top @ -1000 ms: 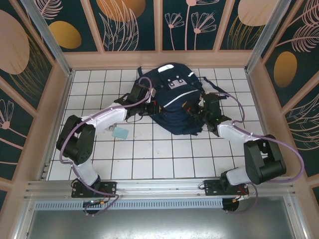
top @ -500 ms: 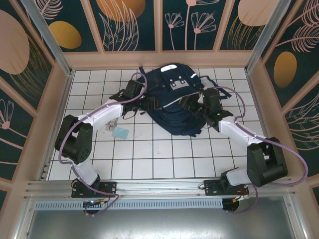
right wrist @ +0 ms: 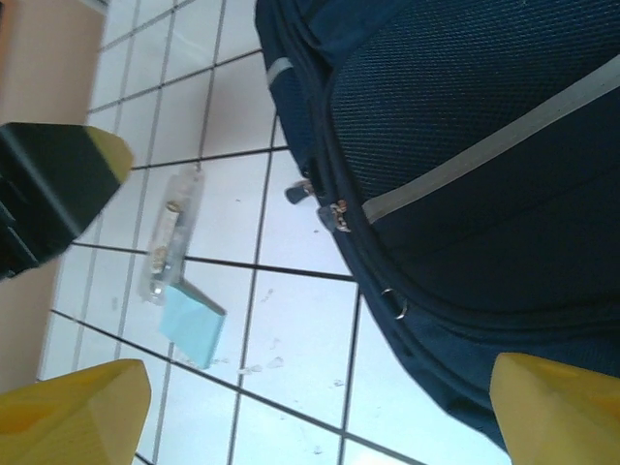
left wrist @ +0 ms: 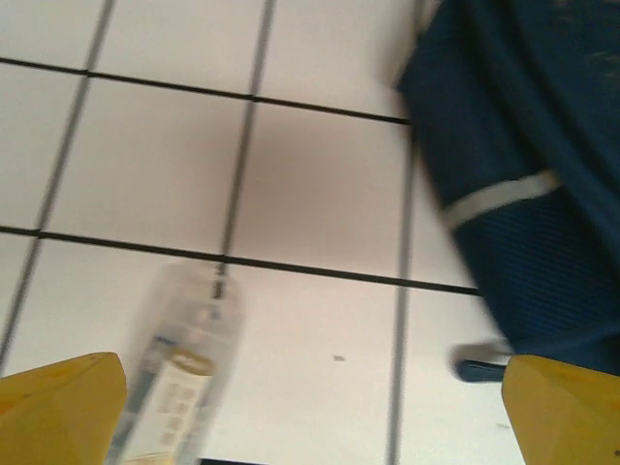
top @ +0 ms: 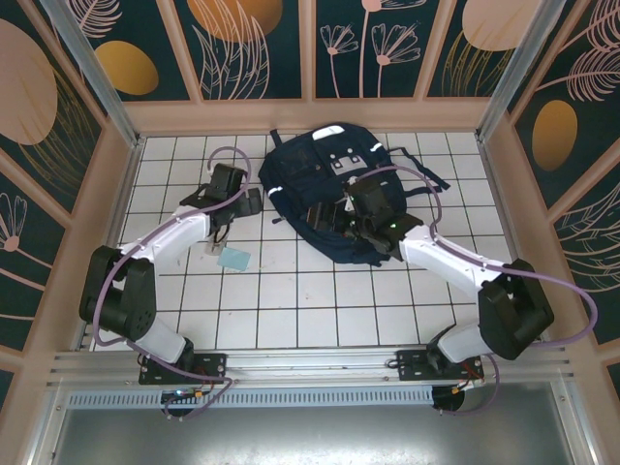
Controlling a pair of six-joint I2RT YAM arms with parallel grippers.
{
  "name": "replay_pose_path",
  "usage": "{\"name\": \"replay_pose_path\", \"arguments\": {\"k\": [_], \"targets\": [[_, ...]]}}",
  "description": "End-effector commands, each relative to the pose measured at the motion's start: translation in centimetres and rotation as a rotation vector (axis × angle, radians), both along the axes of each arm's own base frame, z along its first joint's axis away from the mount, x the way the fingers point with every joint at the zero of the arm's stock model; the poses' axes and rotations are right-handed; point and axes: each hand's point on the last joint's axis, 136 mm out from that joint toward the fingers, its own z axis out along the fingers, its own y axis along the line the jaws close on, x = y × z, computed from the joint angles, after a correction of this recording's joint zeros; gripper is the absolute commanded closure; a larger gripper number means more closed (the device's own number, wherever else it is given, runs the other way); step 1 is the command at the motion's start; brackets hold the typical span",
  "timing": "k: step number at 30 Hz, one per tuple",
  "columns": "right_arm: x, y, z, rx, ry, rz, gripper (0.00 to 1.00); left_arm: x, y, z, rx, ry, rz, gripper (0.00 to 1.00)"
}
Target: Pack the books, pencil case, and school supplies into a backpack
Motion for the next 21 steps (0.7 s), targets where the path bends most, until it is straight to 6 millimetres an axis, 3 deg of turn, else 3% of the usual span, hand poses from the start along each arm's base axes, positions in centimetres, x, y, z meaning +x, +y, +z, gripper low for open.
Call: {"name": "replay_pose_path", "arguments": {"k": [1,2,7,13,16,21], "targets": [[0.8,-0.5,-0.3,-0.083,-0.012,-0.02,0.06,-2.1,3.2,-2.1,0.095,0.078,0.048,0.01],[0.9,-0.7,-0.5,-0.101,-0.012,-0.025,0.01,-2.3,3.7,-2.4,0.088,0.087,0.059,0.01],[1.8,-1.9,-1.2,-0.196,-0.016,-0.053,0.01,-3.6,5.6,-6.5,0.078,0.189,0.104,0.01],[3.1,-2.9,-1.1,-0.259,-0.025,-0.08,0.01,-4.2,6.9,-9.0,0.081,0.238,0.128,0.01],[3.2,-2.9,-1.0,-0.248,-0.034,-0.097,0.01,-4.1,6.2,-10.6,0.028,0.272,0.099,0.03],[3.1,-3.7,-0.7,-0.233,-0.059,-0.13,0.01,-4.6,5.6,-12.7,0.005,0.331,0.073,0.13]]}}
